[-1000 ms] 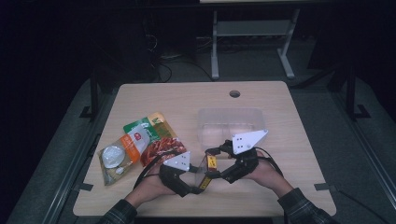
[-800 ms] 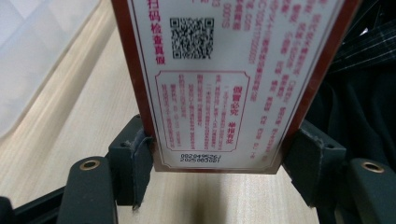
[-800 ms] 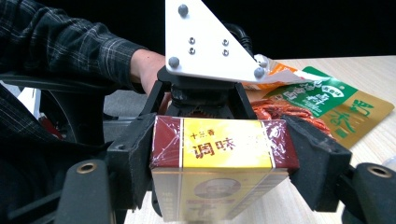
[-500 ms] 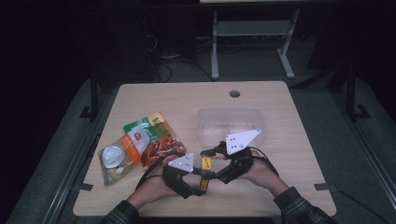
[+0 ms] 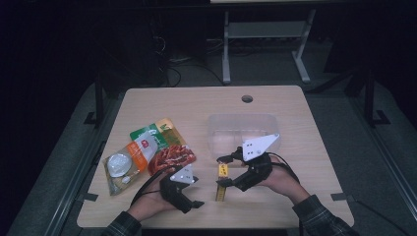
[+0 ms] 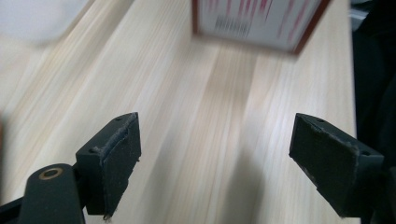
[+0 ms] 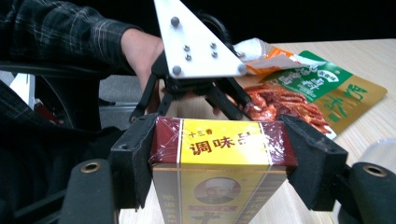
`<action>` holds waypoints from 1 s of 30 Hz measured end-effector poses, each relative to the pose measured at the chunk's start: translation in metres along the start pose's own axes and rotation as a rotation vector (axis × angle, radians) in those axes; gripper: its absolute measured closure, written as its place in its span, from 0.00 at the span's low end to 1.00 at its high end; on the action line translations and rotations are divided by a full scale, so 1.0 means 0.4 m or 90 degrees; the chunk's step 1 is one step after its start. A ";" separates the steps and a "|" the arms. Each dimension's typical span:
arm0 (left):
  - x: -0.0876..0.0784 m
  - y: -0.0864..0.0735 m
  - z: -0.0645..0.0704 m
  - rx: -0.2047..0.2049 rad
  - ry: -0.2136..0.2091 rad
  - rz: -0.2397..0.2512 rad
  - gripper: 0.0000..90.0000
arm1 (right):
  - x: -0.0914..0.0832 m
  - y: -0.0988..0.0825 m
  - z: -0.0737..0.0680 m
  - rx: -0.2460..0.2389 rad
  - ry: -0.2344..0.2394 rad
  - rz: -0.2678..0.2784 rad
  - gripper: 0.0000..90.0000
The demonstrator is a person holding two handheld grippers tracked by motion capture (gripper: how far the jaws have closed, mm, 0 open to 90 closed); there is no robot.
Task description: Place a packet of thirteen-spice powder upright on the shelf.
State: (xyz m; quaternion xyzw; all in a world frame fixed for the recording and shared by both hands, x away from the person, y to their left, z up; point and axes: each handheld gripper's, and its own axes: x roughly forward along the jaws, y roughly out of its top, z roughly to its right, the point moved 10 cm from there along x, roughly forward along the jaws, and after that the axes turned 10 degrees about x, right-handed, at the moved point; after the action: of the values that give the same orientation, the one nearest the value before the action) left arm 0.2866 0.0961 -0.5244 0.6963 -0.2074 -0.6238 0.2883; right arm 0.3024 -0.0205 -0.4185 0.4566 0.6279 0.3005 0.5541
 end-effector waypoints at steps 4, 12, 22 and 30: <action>-0.020 -0.030 0.002 -0.019 0.040 -0.020 0.18 | -0.012 -0.009 0.009 -0.001 -0.009 -0.010 0.35; -0.038 -0.053 0.010 -0.036 0.065 -0.008 0.17 | -0.042 -0.005 0.030 -0.003 -0.016 -0.016 0.35; -0.031 -0.054 0.003 -0.053 0.060 -0.002 0.16 | -0.087 0.032 0.057 -0.023 -0.025 -0.018 0.35; -0.030 -0.058 0.000 -0.053 0.057 -0.005 0.17 | -0.114 0.062 0.080 -0.035 -0.030 -0.021 0.35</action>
State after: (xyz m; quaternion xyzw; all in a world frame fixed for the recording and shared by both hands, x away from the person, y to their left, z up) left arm 0.2833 0.1212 -0.5308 0.7118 -0.1654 -0.6010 0.3238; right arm 0.3380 -0.0561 -0.3841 0.4375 0.6136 0.2979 0.5859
